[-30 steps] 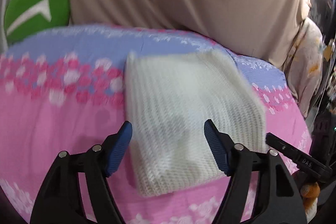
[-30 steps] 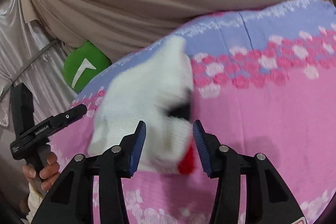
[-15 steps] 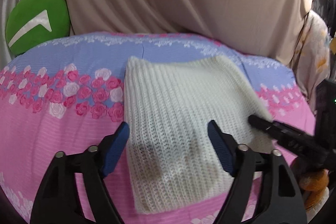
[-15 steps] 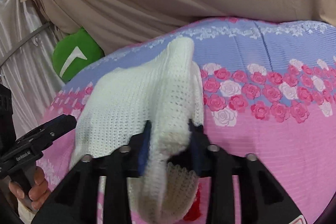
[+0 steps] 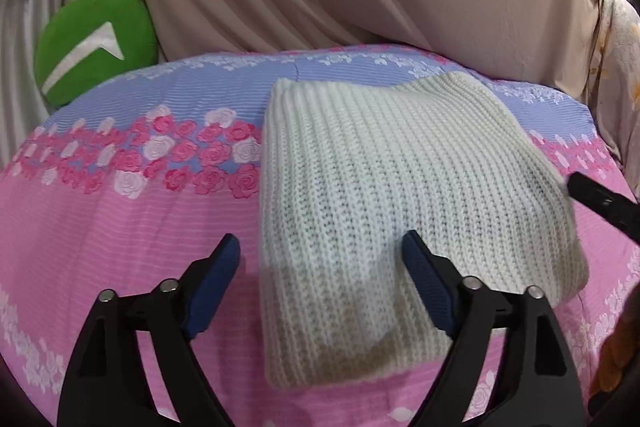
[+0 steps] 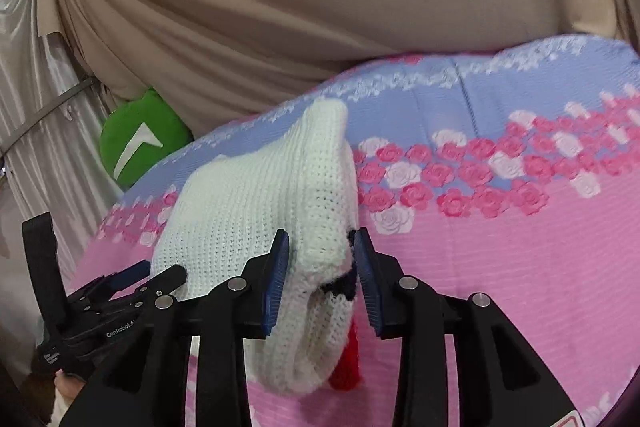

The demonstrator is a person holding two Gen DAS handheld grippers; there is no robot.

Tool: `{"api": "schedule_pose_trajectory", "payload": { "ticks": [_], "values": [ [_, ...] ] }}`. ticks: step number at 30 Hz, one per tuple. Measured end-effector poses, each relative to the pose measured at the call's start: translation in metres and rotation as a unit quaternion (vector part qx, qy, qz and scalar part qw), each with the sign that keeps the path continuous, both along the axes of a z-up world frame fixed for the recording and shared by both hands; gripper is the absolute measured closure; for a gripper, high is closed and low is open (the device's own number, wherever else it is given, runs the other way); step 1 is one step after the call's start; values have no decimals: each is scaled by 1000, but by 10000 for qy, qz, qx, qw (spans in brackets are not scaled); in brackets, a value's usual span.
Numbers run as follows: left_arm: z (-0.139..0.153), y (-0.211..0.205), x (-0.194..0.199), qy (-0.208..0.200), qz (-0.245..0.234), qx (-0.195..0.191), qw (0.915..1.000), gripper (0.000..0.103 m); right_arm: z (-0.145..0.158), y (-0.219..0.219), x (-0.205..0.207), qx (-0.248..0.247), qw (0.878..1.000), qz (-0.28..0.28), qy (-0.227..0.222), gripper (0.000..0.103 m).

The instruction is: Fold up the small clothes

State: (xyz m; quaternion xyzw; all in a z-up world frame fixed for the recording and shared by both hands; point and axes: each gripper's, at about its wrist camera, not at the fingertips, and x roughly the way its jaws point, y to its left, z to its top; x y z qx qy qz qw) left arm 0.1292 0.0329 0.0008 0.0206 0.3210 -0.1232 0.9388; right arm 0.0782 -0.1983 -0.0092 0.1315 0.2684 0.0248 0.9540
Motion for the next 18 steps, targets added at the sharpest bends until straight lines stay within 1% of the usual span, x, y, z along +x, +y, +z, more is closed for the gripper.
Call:
{"api": "schedule_pose_trajectory", "payload": {
  "ticks": [1,4,5,7,9,10,13,16,17,18],
  "values": [
    [-1,-1,-10,-114,105,69,9999,11,-1,5,-14,-217,9997,-124,-34,62],
    [-5,-6,-33,-406,313,290,9983,6,-16,18,-38,-635,9975,-299,69,54],
    [-9,-8,-41,-494,380,352,9974,5,-23,23,-44,-760,9964,-345,113,53],
    [-14,-12,-52,-581,453,440,9963,5,-32,27,-51,-812,9959,-384,137,47],
    [-15,-17,-55,-573,490,606,9953,5,-37,29,-54,-661,9972,-272,206,46],
    [-16,-17,-57,-588,522,613,9950,5,-37,30,-55,-641,9975,-244,186,47],
    [-13,-11,-61,-669,677,505,9942,5,-21,34,-60,-697,9970,-246,-214,46],
    [-14,-7,-59,-597,752,440,9944,5,-8,34,-49,-639,9971,-169,-365,47],
    [-14,-6,-57,-566,769,425,9945,5,-9,34,-41,-679,9970,-204,-302,47],
    [-14,-6,-57,-548,783,414,9946,5,-14,34,-31,-801,9964,-263,-128,47]
  ]
}}
